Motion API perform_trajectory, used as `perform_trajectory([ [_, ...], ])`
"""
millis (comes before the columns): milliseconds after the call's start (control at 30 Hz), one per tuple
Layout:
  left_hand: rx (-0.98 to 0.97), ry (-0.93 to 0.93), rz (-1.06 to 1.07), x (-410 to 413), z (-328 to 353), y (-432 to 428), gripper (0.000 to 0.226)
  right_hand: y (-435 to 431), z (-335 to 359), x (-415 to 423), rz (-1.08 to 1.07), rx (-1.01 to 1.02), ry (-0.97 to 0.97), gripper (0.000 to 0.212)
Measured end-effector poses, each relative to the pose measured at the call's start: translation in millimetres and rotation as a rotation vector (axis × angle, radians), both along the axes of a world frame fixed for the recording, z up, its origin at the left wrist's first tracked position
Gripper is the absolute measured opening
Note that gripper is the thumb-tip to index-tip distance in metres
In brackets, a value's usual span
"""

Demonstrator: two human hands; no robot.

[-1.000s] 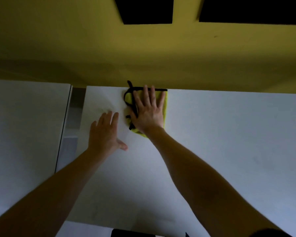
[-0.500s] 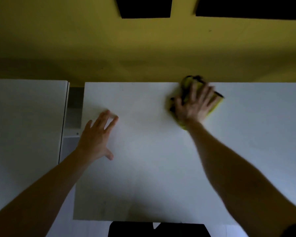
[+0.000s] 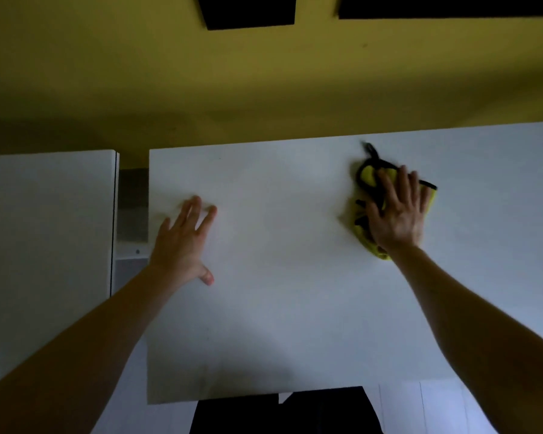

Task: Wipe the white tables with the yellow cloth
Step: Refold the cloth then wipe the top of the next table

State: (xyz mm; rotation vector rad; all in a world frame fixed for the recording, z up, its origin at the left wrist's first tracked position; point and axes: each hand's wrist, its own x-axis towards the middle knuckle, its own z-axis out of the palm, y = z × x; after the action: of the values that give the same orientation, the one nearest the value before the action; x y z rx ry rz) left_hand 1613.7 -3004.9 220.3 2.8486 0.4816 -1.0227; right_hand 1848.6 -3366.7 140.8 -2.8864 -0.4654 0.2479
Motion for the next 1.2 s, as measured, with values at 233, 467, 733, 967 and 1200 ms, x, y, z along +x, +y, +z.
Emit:
perform_trajectory([
  [233, 0.007, -0.036, -0.022, -1.9, -4.7, 6.5, 0.167, 113.7, 4.0, -122.0, 0.109, 0.044, -0.018, 0.081],
  [467, 0.115, 0.025, -0.065, 5.8, 1.7, -2.9, 0.167, 125.6, 7.3, -166.9, 0.477, 0.116, 0.004, 0.074],
  [733, 0.109, 0.065, -0.233, 42.8, 25.9, -113.7, 0.164, -179.5, 5.4, -70.6, -0.206, -0.017, 0.005, 0.078],
  [967, 0.06, 0.05, -0.303, 58.5, 19.0, -244.9, 0.164, -130.1, 11.6, -130.1, -0.109, -0.019, 0.01, 0.087],
  [1200, 0.103, 0.072, -0.254, 63.8, 12.5, -310.7, 0.165, -168.7, 1.9, -159.8, 0.277, 0.121, -0.01, 0.078],
])
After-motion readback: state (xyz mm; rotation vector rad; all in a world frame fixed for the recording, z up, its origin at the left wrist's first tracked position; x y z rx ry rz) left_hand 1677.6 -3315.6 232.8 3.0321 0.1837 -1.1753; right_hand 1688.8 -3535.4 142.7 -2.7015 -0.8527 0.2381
